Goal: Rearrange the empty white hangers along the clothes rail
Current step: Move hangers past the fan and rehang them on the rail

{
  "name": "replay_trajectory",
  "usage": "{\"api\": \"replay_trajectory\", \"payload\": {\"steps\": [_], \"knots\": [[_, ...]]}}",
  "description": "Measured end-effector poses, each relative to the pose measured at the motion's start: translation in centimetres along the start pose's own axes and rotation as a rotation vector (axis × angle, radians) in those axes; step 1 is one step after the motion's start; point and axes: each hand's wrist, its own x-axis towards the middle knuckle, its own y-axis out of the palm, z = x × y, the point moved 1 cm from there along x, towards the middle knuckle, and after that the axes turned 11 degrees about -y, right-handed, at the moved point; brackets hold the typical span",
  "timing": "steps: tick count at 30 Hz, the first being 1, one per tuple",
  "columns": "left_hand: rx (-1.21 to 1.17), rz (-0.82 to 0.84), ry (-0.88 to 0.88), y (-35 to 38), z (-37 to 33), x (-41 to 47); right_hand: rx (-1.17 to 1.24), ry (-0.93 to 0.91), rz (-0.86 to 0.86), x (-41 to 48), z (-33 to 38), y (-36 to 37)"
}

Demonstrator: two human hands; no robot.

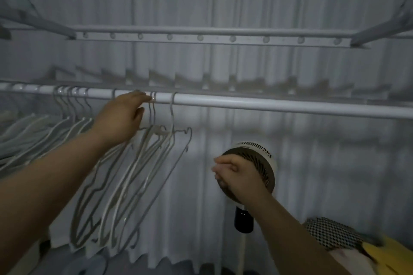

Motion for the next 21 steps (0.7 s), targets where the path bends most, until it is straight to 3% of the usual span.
{"api": "replay_trajectory", "payload": {"steps": [7, 10, 14, 17, 21], "knots": [[0.106, 0.140, 0.092, 1.9, 0.9, 3.8, 0.385, 0.243, 0.096, 1.2, 0.4, 7.6], [0.085, 0.111, 0.104, 3.0, 1.3, 4.5, 0.622, 0.350, 0.105, 1.9, 1.1, 9.3], [0.085, 0.084, 0.124, 3.2, 1.8, 4.8, 0.763, 0.342, 0.160, 3.0, 1.2, 10.0], [0.073, 0.080, 0.140, 3.6, 1.9, 4.8, 0.737, 0.298, 0.182, 3.1, 1.4, 9.2], [0.054, 0.049, 0.141, 3.9, 2.1, 4.6, 0.491, 0.253, 0.134, 3.1, 1.3, 7.3]]}}
